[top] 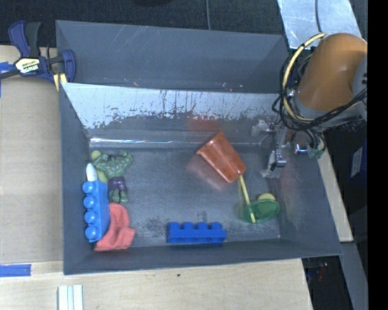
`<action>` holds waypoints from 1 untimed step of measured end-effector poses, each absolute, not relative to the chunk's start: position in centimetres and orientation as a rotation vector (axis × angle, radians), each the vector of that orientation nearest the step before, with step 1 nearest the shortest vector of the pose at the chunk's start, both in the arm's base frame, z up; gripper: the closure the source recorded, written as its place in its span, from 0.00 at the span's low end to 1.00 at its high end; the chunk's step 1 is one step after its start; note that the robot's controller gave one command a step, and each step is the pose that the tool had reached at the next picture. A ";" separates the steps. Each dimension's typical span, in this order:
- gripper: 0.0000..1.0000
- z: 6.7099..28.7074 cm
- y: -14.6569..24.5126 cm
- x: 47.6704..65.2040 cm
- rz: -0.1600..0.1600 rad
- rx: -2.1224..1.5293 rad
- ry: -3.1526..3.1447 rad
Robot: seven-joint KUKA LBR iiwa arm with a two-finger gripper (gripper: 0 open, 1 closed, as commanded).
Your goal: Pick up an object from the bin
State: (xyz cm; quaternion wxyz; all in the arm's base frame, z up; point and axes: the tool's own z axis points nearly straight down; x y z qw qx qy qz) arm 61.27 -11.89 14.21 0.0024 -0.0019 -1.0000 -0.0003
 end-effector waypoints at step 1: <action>1.00 14.7 -11.8 61.5 0.001 -0.001 -3.145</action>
Offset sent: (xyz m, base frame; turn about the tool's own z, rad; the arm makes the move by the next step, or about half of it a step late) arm 0.0000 0.0000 0.0000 0.0000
